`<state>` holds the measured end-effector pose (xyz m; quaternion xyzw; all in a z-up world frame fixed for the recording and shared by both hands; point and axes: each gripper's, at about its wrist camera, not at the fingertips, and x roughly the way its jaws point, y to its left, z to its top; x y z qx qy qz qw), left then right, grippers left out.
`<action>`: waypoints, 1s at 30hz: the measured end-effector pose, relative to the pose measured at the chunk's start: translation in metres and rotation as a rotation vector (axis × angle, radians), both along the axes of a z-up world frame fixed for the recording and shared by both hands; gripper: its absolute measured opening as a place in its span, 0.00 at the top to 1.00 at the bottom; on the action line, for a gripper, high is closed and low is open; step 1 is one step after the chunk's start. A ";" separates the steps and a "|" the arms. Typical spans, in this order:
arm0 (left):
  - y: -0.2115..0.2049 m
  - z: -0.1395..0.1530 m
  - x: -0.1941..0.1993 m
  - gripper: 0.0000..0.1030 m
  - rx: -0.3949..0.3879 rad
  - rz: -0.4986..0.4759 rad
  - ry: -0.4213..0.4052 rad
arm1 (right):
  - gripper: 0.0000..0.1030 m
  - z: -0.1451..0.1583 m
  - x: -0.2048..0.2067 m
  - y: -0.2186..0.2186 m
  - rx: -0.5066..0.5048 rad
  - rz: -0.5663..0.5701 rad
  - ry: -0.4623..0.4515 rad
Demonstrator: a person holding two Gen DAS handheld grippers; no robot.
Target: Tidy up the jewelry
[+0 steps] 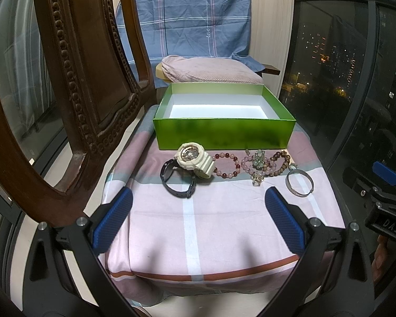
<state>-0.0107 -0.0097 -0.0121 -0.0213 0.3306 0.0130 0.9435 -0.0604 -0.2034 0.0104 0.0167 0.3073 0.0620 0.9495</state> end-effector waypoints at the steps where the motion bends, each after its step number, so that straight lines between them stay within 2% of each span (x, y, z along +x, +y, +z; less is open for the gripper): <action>1: 0.000 0.000 0.000 0.04 -0.001 0.000 0.000 | 0.03 0.000 0.000 0.000 -0.001 0.000 0.000; 8: -0.001 -0.001 0.000 0.04 -0.001 -0.001 0.002 | 0.03 -0.001 0.001 0.001 0.004 0.011 0.008; 12: -0.001 0.000 0.001 0.04 -0.008 0.002 0.000 | 0.03 -0.002 0.006 0.004 0.060 0.093 0.019; 15: 0.005 0.005 0.002 0.04 -0.020 0.011 -0.011 | 0.03 0.003 0.022 0.014 0.013 0.135 0.020; 17: 0.011 0.008 0.004 0.04 -0.033 0.021 -0.018 | 0.06 0.006 0.034 0.020 -0.005 0.163 0.021; 19: 0.016 0.010 0.005 0.04 -0.045 0.029 -0.021 | 0.20 0.002 0.055 0.029 -0.010 0.191 0.064; 23: 0.026 0.011 0.005 0.04 -0.053 0.038 -0.019 | 0.36 -0.022 0.092 0.051 -0.041 0.248 0.165; 25: 0.029 0.010 0.005 0.04 -0.056 0.045 -0.016 | 0.50 -0.035 0.104 0.062 -0.065 0.269 0.203; 30: 0.038 0.009 0.004 0.04 -0.063 0.050 -0.006 | 0.64 -0.053 0.128 0.078 -0.069 0.284 0.251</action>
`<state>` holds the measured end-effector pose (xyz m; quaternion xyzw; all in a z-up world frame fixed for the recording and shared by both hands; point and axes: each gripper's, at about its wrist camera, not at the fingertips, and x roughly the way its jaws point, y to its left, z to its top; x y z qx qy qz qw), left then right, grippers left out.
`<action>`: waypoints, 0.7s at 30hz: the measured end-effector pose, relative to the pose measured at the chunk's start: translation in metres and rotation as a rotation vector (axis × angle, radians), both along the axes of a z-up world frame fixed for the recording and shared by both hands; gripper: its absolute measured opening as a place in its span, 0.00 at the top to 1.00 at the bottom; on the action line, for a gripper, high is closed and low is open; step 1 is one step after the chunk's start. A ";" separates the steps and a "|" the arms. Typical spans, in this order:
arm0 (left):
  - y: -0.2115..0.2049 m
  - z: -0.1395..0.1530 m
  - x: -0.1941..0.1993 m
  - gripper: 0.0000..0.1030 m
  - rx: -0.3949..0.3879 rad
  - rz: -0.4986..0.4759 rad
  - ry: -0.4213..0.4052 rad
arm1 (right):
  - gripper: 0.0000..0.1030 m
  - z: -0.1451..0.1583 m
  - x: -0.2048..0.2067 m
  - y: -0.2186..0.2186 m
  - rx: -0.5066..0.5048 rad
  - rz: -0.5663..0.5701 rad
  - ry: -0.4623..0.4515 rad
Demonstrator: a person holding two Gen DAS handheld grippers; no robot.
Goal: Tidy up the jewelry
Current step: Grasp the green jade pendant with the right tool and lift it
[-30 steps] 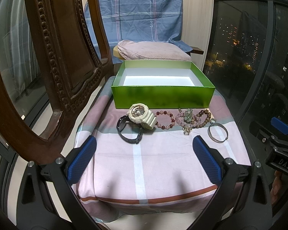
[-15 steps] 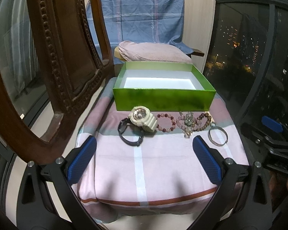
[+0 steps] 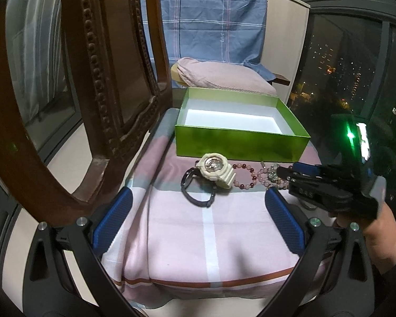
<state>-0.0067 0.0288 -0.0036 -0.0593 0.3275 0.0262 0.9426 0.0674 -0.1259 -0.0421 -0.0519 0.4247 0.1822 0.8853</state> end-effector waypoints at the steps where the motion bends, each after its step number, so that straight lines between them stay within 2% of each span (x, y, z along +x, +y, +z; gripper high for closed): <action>1: 0.001 -0.001 0.001 0.04 -0.002 0.000 0.004 | 0.68 -0.001 0.004 0.001 0.005 -0.002 0.005; 2: 0.003 0.000 0.000 0.04 -0.003 0.000 0.005 | 0.69 -0.003 0.008 0.002 0.016 -0.003 0.014; 4: 0.006 -0.001 0.001 0.04 -0.005 0.000 0.010 | 0.78 -0.005 0.014 0.006 0.020 0.000 0.024; 12: 0.009 -0.002 0.004 0.04 -0.012 -0.005 0.021 | 0.79 -0.015 0.030 0.013 0.013 -0.022 0.065; 15: 0.007 -0.003 0.006 0.04 -0.010 -0.007 0.027 | 0.92 -0.016 0.033 0.012 0.022 -0.030 0.071; 16: 0.007 -0.004 0.007 0.04 -0.009 -0.007 0.028 | 0.92 -0.014 0.034 0.012 0.027 -0.031 0.071; 20: 0.005 -0.006 0.009 0.04 0.000 -0.009 0.035 | 0.92 0.011 0.023 0.005 0.108 -0.028 0.028; 21: 0.004 -0.007 0.010 0.04 0.000 -0.010 0.037 | 0.92 0.025 0.016 -0.002 0.161 -0.024 0.007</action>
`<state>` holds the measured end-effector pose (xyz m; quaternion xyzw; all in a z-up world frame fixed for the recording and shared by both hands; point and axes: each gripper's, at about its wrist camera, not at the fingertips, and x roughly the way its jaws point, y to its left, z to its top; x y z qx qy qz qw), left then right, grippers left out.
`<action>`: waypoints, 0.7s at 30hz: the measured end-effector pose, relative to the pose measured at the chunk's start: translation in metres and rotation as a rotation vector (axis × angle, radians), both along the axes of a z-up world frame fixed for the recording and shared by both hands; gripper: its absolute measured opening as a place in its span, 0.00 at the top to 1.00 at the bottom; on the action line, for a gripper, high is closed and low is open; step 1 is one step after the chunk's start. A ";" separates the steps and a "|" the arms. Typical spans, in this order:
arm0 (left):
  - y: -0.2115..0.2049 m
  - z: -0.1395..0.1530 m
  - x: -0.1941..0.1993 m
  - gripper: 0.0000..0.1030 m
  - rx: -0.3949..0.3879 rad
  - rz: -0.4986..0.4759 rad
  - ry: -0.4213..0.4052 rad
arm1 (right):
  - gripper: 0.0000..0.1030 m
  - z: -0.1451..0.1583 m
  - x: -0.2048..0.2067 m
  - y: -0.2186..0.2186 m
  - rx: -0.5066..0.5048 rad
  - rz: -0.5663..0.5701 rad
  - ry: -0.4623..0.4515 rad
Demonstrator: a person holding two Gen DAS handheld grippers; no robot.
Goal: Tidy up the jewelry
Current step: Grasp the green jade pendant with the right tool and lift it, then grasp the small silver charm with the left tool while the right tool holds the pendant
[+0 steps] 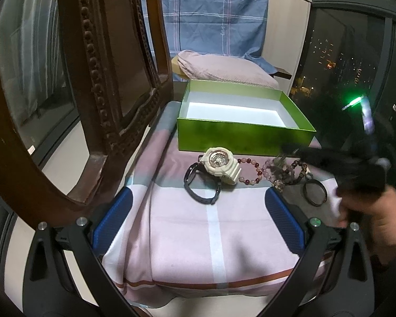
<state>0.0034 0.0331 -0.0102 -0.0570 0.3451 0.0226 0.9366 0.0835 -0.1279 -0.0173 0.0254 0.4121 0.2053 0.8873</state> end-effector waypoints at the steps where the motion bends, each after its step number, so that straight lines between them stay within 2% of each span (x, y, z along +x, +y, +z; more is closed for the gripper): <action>1: -0.001 -0.001 0.001 0.04 0.003 -0.002 0.003 | 0.92 0.013 -0.008 -0.007 0.047 0.001 -0.025; 4: -0.009 -0.007 0.005 0.04 0.014 -0.025 0.018 | 0.92 0.041 -0.030 -0.028 0.122 0.003 -0.097; 9: -0.031 -0.017 0.010 0.04 0.033 -0.104 0.044 | 0.92 0.064 -0.047 -0.055 0.171 -0.016 -0.173; 13: -0.057 -0.026 0.016 0.04 0.058 -0.170 0.059 | 0.92 0.069 -0.052 -0.073 0.192 -0.032 -0.188; 19: -0.099 -0.037 0.039 0.04 0.098 -0.269 0.055 | 0.92 0.061 -0.051 -0.095 0.207 -0.059 -0.161; 21: -0.110 -0.043 0.050 0.09 0.106 -0.286 0.061 | 0.92 0.058 -0.051 -0.099 0.205 -0.063 -0.153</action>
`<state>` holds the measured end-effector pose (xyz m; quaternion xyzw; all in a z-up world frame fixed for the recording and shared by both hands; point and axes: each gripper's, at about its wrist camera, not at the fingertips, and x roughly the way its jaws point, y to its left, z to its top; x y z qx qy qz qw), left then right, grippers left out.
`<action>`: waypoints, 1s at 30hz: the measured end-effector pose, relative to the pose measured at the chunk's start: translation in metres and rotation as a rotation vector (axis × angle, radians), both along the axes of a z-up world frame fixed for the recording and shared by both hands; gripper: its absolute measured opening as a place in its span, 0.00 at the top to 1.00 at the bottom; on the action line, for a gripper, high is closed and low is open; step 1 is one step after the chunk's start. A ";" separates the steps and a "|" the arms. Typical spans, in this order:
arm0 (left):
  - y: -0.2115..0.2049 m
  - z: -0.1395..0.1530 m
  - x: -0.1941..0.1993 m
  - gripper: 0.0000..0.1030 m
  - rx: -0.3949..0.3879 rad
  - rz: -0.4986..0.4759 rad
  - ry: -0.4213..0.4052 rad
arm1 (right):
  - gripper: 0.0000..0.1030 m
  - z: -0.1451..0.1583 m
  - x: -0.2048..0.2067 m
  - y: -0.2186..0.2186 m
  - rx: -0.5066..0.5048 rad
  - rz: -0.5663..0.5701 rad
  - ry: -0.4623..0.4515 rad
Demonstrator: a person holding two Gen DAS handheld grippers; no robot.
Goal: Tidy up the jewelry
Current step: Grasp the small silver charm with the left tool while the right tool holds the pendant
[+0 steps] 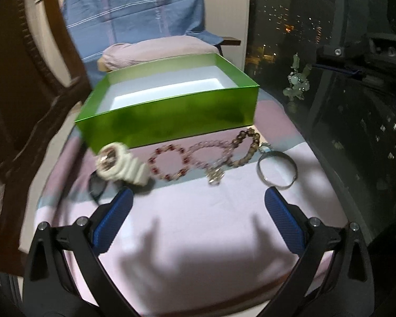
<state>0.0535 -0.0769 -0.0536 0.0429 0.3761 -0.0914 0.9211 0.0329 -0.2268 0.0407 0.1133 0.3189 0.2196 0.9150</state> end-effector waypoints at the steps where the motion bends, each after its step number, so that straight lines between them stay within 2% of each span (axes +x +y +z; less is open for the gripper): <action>1: -0.004 -0.004 0.005 0.12 -0.002 -0.009 0.011 | 0.92 -0.001 0.001 -0.001 0.000 -0.001 0.002; 6: -0.010 -0.021 0.027 0.37 -0.026 0.000 0.078 | 0.92 -0.003 -0.001 -0.004 0.011 0.012 0.007; 11: -0.018 -0.029 0.041 0.43 -0.019 -0.009 0.096 | 0.92 -0.004 -0.001 -0.004 0.012 0.022 0.013; 13: -0.020 -0.033 0.046 0.51 -0.017 -0.011 0.110 | 0.92 -0.004 -0.001 -0.004 0.010 0.021 0.016; 16: -0.021 -0.039 0.050 0.74 -0.020 -0.018 0.135 | 0.92 -0.003 -0.001 -0.003 0.008 0.021 0.016; 17: -0.021 -0.040 0.051 0.86 -0.024 -0.020 0.141 | 0.92 -0.003 -0.001 -0.003 0.008 0.022 0.016; 20: -0.015 -0.035 0.049 0.86 -0.047 -0.028 0.135 | 0.92 -0.003 -0.003 -0.002 0.002 0.024 0.014; 23: -0.001 -0.015 0.035 0.86 -0.080 -0.027 0.090 | 0.92 -0.001 -0.006 -0.002 0.000 0.024 0.004; 30: 0.046 0.044 -0.026 0.86 -0.116 0.013 -0.088 | 0.92 0.004 -0.021 0.001 -0.016 0.034 -0.023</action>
